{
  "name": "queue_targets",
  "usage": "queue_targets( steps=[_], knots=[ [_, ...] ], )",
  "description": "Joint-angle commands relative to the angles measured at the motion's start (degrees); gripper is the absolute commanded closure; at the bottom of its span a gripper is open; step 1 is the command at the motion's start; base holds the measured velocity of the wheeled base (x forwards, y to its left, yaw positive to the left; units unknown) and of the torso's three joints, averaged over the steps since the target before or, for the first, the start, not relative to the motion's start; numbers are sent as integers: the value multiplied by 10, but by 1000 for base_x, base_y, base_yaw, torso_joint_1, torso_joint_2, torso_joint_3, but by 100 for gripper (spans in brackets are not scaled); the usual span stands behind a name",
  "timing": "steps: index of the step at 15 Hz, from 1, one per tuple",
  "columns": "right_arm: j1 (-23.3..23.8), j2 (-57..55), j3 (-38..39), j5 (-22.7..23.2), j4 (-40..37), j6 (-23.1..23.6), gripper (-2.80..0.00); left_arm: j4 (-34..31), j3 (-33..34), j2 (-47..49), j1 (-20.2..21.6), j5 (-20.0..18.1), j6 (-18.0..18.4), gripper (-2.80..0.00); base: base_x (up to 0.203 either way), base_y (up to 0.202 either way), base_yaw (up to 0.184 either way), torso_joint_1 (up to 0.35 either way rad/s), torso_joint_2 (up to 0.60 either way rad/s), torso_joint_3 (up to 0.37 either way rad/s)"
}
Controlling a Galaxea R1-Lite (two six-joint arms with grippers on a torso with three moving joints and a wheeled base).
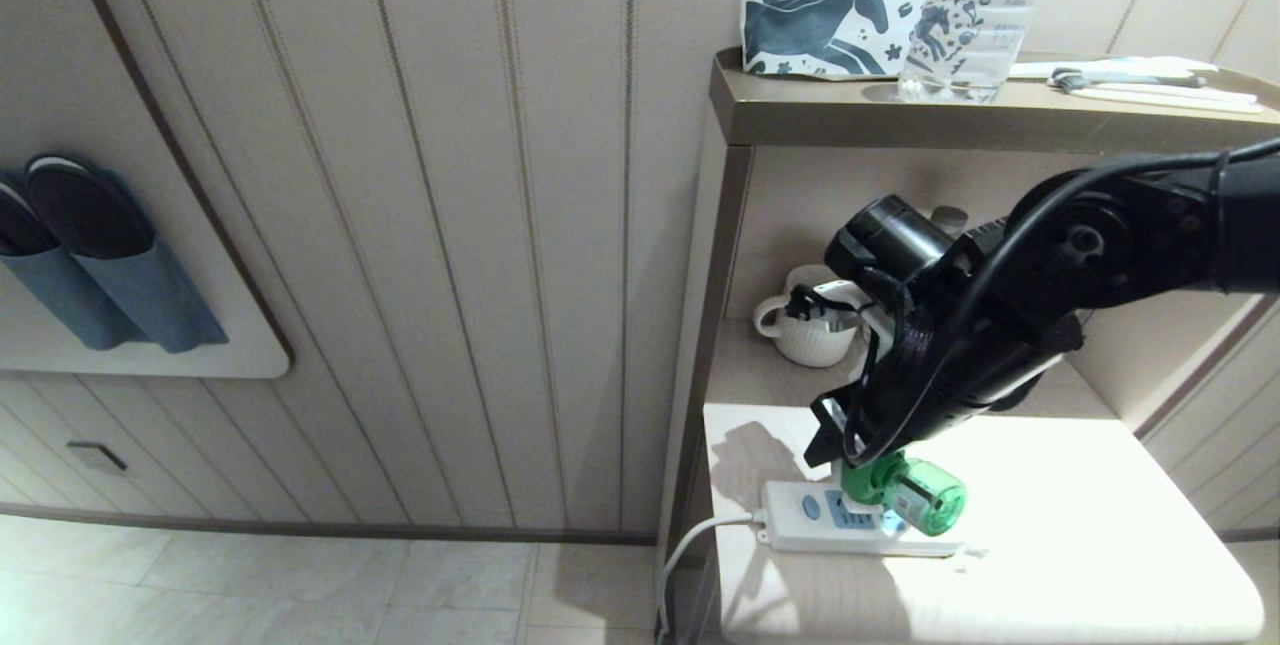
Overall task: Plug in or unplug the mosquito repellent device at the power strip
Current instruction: Insert the plug into the socket
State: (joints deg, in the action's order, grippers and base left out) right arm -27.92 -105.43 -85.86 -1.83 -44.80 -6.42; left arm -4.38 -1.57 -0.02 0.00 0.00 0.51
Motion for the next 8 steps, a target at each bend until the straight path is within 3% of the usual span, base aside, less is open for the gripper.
queue_targets(
  steps=[1,8],
  knots=[
    [0,14,36,0,34,0,0,0,0,0,0,0,0,0,0,0,0,0,0,0],
    [-7,75,150,-1,206,14,0,0,0,0,0,0,0,0,0,0,0,0,0,0]
  ],
)
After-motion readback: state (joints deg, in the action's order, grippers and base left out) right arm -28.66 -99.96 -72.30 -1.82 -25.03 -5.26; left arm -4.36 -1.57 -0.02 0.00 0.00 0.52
